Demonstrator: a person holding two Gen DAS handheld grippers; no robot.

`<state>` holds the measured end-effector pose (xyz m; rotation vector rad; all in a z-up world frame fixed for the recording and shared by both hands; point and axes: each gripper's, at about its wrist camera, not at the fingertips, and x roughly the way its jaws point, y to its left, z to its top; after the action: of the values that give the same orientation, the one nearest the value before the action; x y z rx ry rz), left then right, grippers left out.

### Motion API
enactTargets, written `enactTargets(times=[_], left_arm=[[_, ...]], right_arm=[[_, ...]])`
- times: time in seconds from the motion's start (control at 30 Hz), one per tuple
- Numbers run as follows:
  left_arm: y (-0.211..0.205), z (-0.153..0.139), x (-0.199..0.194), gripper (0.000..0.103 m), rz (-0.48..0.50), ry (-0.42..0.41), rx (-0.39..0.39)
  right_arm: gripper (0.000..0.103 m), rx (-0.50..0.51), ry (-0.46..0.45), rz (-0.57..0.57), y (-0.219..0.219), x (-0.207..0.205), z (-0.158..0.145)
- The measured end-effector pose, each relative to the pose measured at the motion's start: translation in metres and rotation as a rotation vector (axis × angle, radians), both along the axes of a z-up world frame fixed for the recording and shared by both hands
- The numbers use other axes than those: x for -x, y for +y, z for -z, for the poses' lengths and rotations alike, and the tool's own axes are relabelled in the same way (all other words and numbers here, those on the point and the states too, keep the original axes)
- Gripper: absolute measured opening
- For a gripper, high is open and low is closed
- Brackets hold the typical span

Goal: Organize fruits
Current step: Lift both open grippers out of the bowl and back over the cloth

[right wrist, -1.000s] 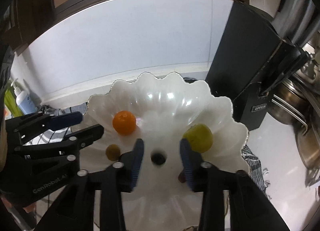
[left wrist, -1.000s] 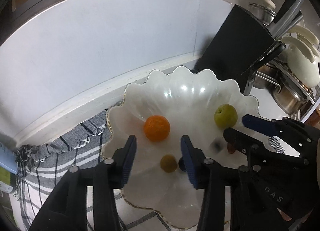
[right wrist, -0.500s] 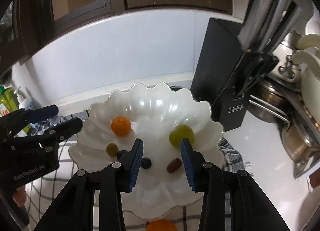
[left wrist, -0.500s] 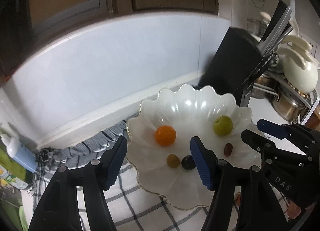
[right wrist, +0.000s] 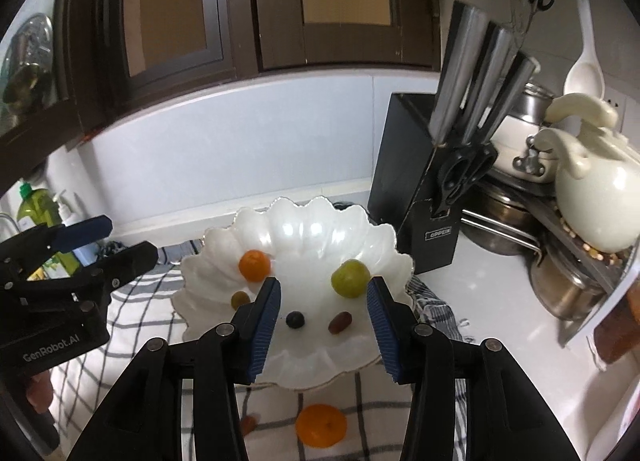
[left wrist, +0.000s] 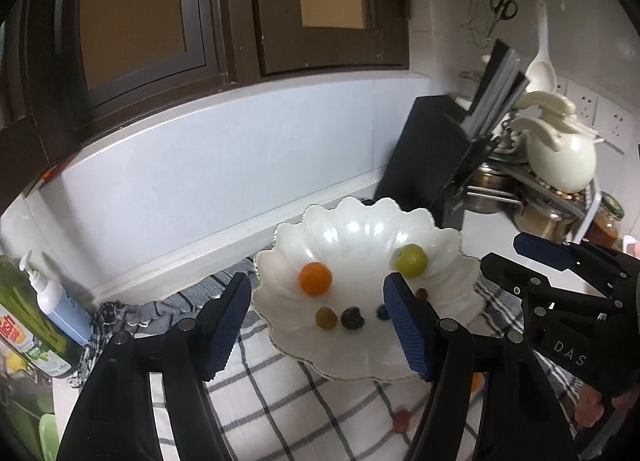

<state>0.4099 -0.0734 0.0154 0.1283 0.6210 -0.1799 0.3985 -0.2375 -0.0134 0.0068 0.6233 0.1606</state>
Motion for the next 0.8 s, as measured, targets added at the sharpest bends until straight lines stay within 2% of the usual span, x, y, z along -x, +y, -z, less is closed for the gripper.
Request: enactTargets(times=[0.5,0.8], left_arm=[[-0.012,-0.016,0.067,0.071,0.021,-0.080,0.000],[-0.018,-0.011,0.098,0.070,0.037,-0.094,-0.002]], right_arm=[[0.046,-0.002,-0.077,0.023,-0.014,0.068,-0.014],[0.046,0.014,-0.104,0.034,-0.022,0.101,-0.013]])
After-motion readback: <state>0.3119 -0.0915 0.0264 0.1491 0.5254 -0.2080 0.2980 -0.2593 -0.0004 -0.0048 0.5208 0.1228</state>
